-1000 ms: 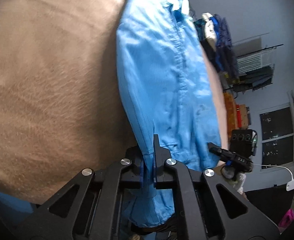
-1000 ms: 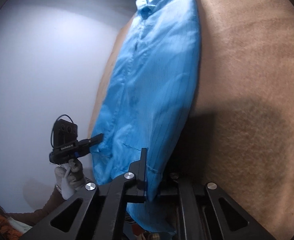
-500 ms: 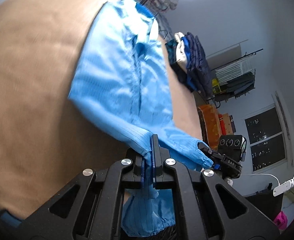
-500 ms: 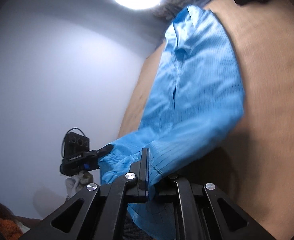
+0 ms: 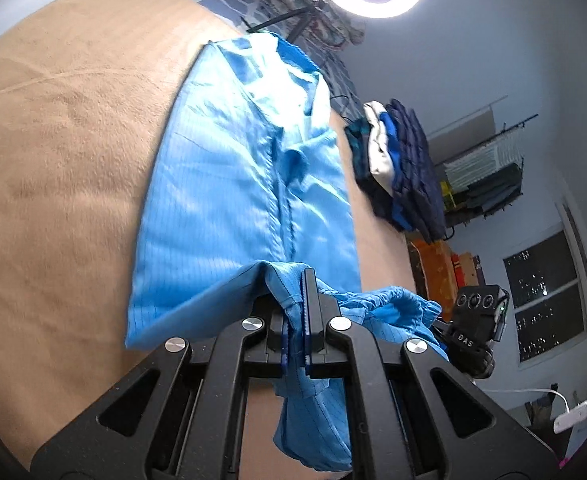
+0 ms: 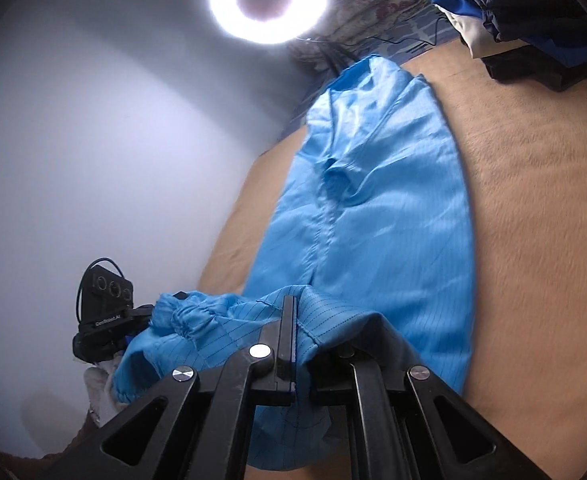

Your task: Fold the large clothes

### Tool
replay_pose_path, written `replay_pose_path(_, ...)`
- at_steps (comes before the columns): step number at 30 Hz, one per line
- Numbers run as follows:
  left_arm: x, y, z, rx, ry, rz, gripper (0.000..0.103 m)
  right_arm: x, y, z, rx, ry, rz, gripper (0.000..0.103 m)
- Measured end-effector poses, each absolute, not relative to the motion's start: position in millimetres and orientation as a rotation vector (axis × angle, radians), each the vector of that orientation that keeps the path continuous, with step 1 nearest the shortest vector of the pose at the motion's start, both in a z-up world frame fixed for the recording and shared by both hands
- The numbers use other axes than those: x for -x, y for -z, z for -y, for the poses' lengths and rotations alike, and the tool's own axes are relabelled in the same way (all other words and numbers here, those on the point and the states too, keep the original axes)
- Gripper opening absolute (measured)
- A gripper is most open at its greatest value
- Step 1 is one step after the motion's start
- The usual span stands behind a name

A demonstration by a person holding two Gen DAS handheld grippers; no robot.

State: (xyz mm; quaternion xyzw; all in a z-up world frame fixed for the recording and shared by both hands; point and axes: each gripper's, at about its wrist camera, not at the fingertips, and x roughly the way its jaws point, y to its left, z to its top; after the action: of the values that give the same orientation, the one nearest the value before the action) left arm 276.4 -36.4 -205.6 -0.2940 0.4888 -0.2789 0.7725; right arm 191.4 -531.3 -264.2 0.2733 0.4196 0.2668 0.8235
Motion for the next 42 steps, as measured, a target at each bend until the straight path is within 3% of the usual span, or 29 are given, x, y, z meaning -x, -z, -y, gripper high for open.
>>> replay_pose_path(14, -315.2, 255.9, 35.7, 0.638, 0.498, -1.122, 0.002, -242.2, 297.9, 531.6, -0.556, -0.471, -0.981, 0.002)
replay_pose_path(18, -316.6, 257.7, 34.4, 0.637, 0.493, -1.128, 0.003, -245.8, 304.2, 529.8, -0.536, -0.448, -1.014, 0.011)
replay_pose_path(20, -317.3, 255.5, 33.8, 0.632, 0.494, -1.132, 0.015, -244.8, 302.3, 529.5, -0.530, -0.456, -1.019, 0.033)
replay_pose_path(23, -314.6, 246.6, 28.5, 0.651, 0.501, -1.104, 0.042, -238.7, 291.3, 532.6, -0.517, -0.470, -1.010, 0.037)
replay_pose_path(24, -312.8, 241.5, 25.5, 0.662, 0.504, -1.087, 0.046, -236.4, 287.5, 534.7, -0.521, -0.475, -1.007, 0.038)
replay_pose_path(31, -294.0, 220.6, 16.1, 0.645, 0.546, -1.062, 0.046, -210.7, 266.8, 538.7, -0.485, -0.538, -0.999, 0.044)
replay_pose_path(42, -262.8, 252.4, 25.1, 0.660, 0.587, -1.188, 0.046, -169.4, 296.6, 518.3, -0.420, -0.621, -1.116, 0.044)
